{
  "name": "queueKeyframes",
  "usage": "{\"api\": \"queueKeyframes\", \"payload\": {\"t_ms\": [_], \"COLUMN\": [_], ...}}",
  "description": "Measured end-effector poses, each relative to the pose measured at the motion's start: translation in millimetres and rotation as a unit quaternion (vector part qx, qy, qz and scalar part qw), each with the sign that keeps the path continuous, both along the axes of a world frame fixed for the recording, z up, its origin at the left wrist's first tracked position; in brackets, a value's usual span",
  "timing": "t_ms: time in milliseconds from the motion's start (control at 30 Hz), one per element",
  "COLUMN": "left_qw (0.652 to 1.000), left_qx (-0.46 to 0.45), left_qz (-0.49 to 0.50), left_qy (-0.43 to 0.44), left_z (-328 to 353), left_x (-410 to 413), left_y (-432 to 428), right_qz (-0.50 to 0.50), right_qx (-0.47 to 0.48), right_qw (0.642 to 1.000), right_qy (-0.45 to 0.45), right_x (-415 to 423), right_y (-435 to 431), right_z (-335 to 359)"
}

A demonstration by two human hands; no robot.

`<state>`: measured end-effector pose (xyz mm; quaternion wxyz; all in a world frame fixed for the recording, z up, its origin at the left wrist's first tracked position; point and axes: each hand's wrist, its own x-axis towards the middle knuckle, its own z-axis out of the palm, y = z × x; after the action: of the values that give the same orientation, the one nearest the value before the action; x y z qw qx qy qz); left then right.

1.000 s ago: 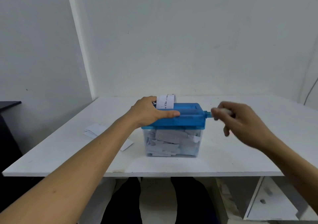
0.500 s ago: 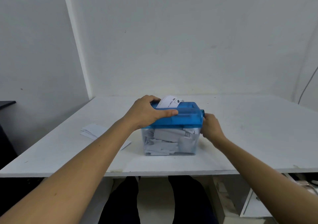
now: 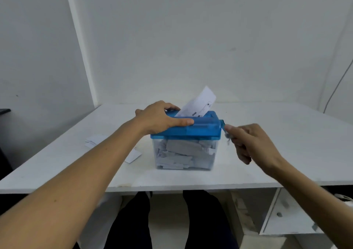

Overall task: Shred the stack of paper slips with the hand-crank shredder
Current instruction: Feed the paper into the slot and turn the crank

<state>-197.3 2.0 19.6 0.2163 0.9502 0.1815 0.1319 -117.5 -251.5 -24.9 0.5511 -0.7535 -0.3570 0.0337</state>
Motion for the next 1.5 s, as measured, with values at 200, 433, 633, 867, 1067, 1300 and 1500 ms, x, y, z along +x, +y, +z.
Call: {"api": "queueKeyframes", "payload": {"t_ms": [200,433,633,867,1067,1300,1500], "left_qw": [0.997,0.995,0.996,0.997,0.989,0.988,0.990], "left_qx": [-0.057,-0.071,-0.057,0.026,0.081,0.103,0.112], "left_qz": [-0.045,-0.067,-0.069,-0.063,-0.065,-0.082,-0.059], "left_qy": [0.004,-0.012,-0.016,0.033,0.104,0.083,0.066], "left_z": [0,2,3,8,26,9,6], "left_x": [0,-2,-3,-4,16,25,22], "left_y": [6,0,-1,0,-14,-41,-44], "right_qz": [-0.091,-0.166,-0.138,-0.135,-0.098,-0.067,-0.103], "right_qx": [0.044,0.023,-0.160,-0.233,-0.113,-0.281,-0.316], "right_qw": [0.993,0.985,0.973,0.963,0.985,0.938,0.918], "right_qy": [-0.057,-0.033,0.093,0.009,-0.090,-0.193,-0.216], "right_x": [24,78,85,73,48,33,14], "right_y": [29,73,77,60,41,36,30], "right_z": [43,51,-9,-19,-35,-54,-46]}}
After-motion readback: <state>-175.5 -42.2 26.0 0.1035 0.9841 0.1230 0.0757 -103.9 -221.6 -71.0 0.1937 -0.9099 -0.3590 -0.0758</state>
